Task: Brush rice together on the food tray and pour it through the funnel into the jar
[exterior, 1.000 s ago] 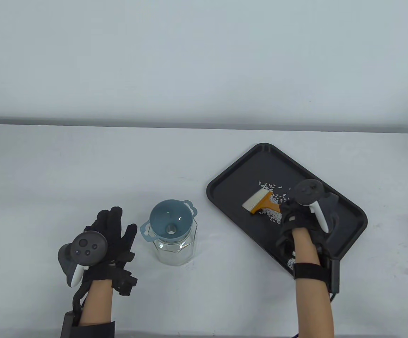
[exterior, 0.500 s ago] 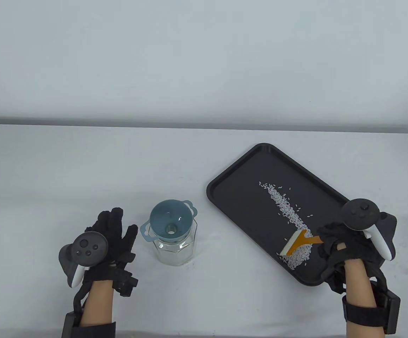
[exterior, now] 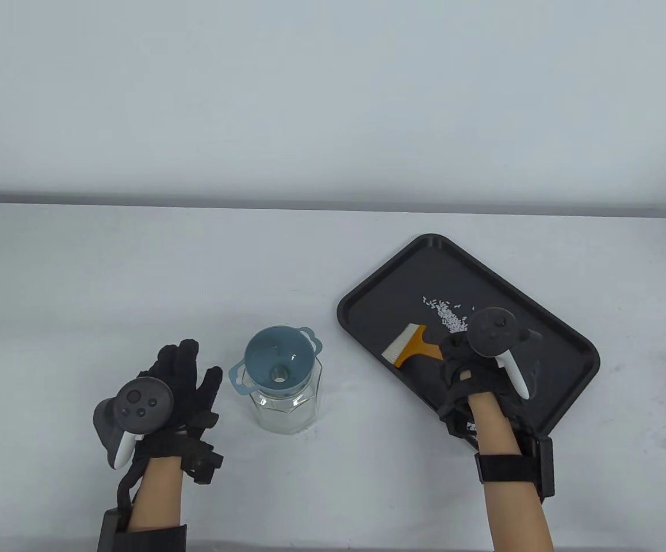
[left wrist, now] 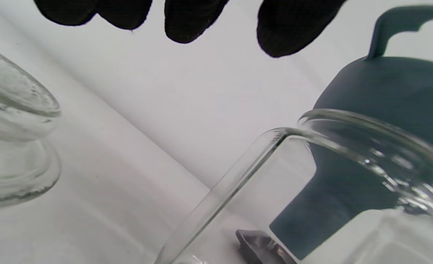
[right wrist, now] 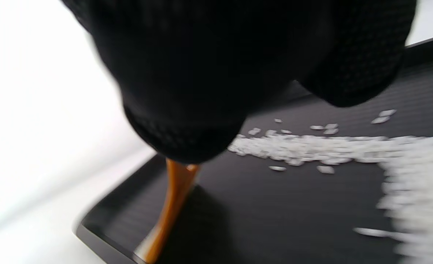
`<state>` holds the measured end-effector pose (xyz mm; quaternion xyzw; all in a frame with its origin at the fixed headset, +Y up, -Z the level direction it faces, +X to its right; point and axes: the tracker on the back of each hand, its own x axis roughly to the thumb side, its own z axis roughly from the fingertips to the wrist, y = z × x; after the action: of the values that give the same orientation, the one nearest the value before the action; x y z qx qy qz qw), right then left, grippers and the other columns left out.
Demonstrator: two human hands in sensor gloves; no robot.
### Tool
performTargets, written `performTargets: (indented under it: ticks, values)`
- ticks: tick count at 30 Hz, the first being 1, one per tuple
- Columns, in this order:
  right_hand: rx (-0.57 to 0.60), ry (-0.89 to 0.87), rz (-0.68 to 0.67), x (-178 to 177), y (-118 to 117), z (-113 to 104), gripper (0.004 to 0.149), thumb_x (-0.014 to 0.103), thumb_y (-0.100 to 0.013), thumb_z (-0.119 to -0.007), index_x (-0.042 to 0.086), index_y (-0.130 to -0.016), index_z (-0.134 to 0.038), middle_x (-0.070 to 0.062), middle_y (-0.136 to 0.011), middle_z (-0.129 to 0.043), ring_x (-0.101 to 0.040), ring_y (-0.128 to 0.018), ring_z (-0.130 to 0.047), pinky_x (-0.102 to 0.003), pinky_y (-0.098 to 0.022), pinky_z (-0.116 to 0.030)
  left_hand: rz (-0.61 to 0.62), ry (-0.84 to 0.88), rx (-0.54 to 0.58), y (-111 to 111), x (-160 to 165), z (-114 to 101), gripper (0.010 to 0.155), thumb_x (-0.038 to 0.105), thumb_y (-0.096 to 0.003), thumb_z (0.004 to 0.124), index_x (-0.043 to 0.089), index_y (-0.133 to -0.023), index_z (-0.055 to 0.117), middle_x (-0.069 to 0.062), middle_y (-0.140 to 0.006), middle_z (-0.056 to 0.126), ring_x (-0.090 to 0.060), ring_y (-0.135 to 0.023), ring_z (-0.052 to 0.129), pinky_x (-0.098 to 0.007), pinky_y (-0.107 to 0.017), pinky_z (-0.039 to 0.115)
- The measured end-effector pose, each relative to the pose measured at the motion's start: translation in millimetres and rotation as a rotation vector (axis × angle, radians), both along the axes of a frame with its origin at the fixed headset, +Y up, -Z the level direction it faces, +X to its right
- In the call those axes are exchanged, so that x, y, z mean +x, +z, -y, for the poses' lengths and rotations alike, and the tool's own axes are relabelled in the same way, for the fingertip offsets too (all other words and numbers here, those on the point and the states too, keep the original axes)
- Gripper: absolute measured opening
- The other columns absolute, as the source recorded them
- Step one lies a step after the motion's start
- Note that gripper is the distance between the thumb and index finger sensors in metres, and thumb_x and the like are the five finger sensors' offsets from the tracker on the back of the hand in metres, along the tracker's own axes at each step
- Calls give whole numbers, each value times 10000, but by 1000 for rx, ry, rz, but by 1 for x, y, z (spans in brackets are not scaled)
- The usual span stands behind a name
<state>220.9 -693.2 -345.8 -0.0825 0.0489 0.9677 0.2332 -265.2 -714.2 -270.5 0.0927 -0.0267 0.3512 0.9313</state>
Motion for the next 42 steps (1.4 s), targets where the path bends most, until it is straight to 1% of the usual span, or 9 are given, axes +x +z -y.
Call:
performTargets:
  ticks: [8, 12, 16, 22, 28, 33, 36, 39, 42]
  values:
    - [-236, 143, 2, 78, 56, -29, 392, 264, -488, -748, 16, -754, -894, 4, -286, -1006, -77, -7, -953, -421, -337, -836, -7, 3, 1, -1, 0, 0, 772, 439, -566, 633, -47, -1127, 423, -500, -1065, 372, -804, -889, 429, -862, -572, 218]
    - [-221, 157, 30, 97, 74, -43, 384, 251, -475, -774, 10, -734, -923, -11, -263, -1016, -88, 9, -956, -429, -325, -840, -14, 5, -4, 0, -1, 1, 772, 437, -565, 635, -49, -1126, 425, -502, -1062, 375, -806, -887, 430, -862, -572, 217]
    - [-146, -30, -4, 104, 76, -50, 384, 257, -482, -766, 14, -739, -914, -9, -288, -1026, -67, -19, -979, -414, -335, -847, -10, -5, -5, 0, 0, 1, 771, 437, -565, 635, -49, -1126, 426, -502, -1063, 375, -807, -886, 432, -862, -572, 218]
    - [138, -225, 105, 86, 50, -48, 396, 269, -488, -754, 13, -754, -895, -12, -327, -1037, -62, -49, -1003, -410, -344, -852, -20, 4, 1, 0, -2, 0, 772, 439, -566, 633, -47, -1127, 423, -500, -1065, 371, -805, -888, 429, -862, -573, 217]
    - [337, -275, 265, 41, -8, -19, 394, 267, -484, -744, 20, -755, -888, -20, -348, -1042, -69, -65, -1021, -410, -347, -852, -16, -2, 17, 0, -1, 0, 771, 439, -566, 633, -48, -1127, 424, -499, -1065, 369, -803, -892, 424, -862, -573, 215]
    - [341, -292, 361, 14, -44, 10, 400, 267, -498, -698, 37, -786, -852, -23, -405, -1036, -73, -113, -1039, -412, -365, -845, -17, 1, 25, -2, -3, -1, 772, 440, -567, 632, -48, -1128, 424, -499, -1067, 366, -802, -894, 420, -862, -574, 213]
    - [283, -167, 374, 5, -58, 25, 399, 272, -490, -718, 39, -781, -859, -30, -394, -1043, -81, -108, -1043, -417, -359, -844, -18, 9, 25, -2, -4, 1, 771, 439, -567, 633, -49, -1127, 427, -499, -1066, 368, -804, -892, 419, -862, -574, 213]
    - [220, -31, 343, 8, -58, 30, 390, 275, -483, -731, 36, -753, -880, 13, -313, -1022, -65, -31, -995, -415, -332, -848, -12, 14, 16, -3, -3, 1, 773, 440, -569, 630, -50, -1128, 423, -501, -1067, 362, -804, -893, 418, -862, -573, 211]
    - [124, -31, 306, 22, -49, 26, 388, 266, -485, -727, 22, -741, -889, 30, -279, -1009, -57, 4, -972, -410, -316, -853, -10, 7, 26, -4, -3, 2, 772, 441, -567, 631, -48, -1128, 424, -498, -1068, 363, -803, -893, 419, -861, -574, 213]
